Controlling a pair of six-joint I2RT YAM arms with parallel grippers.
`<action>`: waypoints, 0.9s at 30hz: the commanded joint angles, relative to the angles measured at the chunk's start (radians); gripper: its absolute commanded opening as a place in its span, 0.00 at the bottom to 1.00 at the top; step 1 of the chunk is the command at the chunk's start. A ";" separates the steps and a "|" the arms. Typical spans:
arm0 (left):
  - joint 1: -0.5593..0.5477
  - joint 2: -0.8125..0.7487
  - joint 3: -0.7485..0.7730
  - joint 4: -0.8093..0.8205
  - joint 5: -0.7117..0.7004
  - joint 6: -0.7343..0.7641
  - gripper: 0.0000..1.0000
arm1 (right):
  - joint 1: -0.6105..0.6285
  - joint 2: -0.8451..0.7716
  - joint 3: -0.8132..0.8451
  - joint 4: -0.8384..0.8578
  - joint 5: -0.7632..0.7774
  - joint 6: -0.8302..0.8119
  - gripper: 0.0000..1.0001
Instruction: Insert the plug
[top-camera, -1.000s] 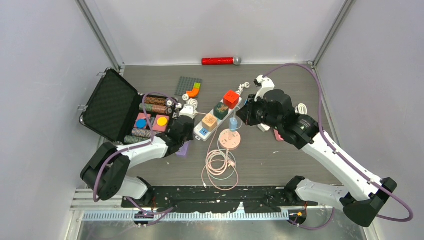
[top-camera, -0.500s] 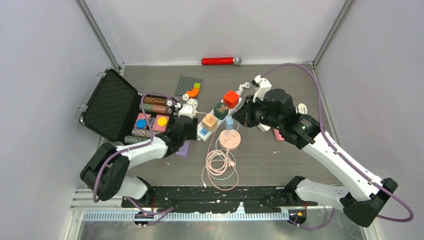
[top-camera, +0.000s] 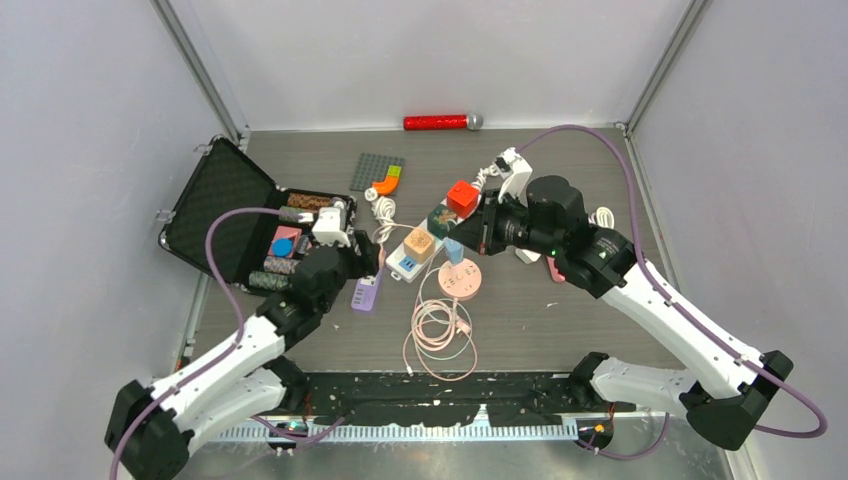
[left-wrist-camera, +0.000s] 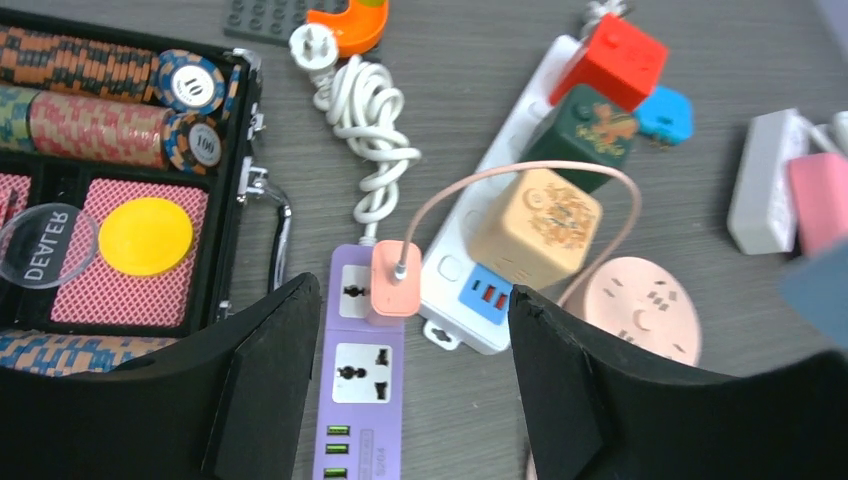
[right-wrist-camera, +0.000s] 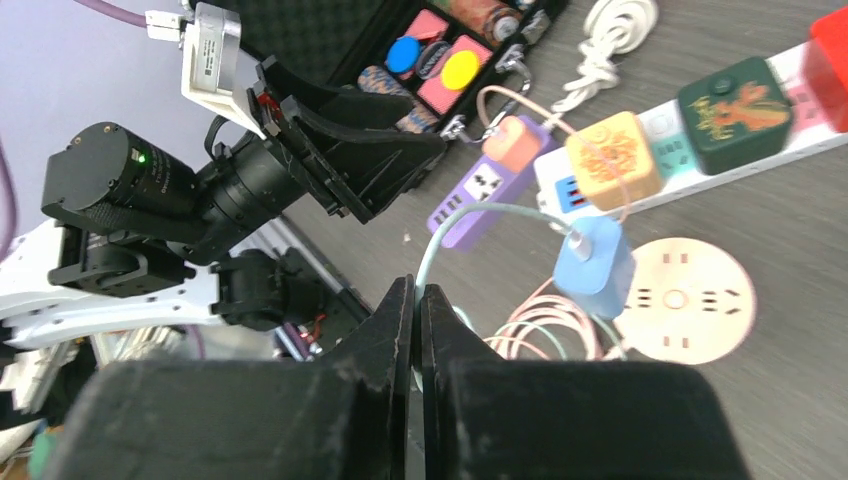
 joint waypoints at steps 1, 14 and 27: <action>0.005 -0.137 -0.026 -0.002 0.114 -0.007 0.68 | 0.048 0.009 -0.005 0.145 -0.018 0.083 0.06; 0.005 -0.250 0.111 -0.094 0.957 0.429 0.76 | 0.114 0.104 0.100 0.136 -0.381 -0.118 0.05; 0.006 0.033 0.466 -0.675 1.347 0.837 0.70 | 0.115 0.114 0.170 0.012 -0.717 -0.401 0.05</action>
